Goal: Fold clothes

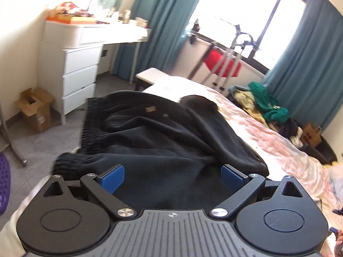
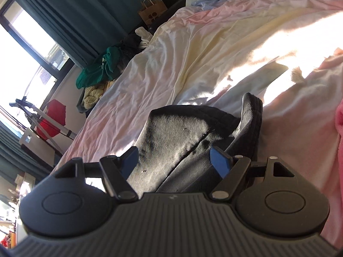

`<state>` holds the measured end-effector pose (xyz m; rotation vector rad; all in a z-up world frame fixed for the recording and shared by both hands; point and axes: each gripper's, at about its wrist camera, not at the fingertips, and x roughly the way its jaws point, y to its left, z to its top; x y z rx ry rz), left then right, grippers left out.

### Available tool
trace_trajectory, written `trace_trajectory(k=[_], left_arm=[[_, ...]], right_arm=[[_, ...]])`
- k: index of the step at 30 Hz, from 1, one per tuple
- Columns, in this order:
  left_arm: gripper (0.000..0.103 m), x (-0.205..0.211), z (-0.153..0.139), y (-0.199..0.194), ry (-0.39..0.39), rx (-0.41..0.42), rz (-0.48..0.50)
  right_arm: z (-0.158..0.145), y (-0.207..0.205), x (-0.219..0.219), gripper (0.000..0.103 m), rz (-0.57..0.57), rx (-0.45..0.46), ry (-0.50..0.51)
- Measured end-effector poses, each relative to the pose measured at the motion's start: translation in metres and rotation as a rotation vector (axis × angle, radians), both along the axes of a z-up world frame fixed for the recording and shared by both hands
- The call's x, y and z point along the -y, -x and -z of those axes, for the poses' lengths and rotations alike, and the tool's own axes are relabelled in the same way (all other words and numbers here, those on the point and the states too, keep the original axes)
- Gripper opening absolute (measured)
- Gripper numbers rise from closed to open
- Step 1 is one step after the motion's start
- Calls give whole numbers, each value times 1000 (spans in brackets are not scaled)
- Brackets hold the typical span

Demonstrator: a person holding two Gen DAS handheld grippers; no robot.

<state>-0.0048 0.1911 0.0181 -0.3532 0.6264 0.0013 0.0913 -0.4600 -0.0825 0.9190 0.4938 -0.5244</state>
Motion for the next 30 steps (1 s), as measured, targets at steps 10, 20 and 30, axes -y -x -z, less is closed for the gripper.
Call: trace_trajectory(k=[10,20,30], left_arm=[[99,252,39,-142,-36,-41,537],[97,481,106,-254,57,-182,863],[83,664,175,-328,96,-487,1064]], right_arm=[[30,5,0,74,152,-47,-66],[67,29,20,75,478,-27,-173],[80,22,28,75,544,-2,-118]])
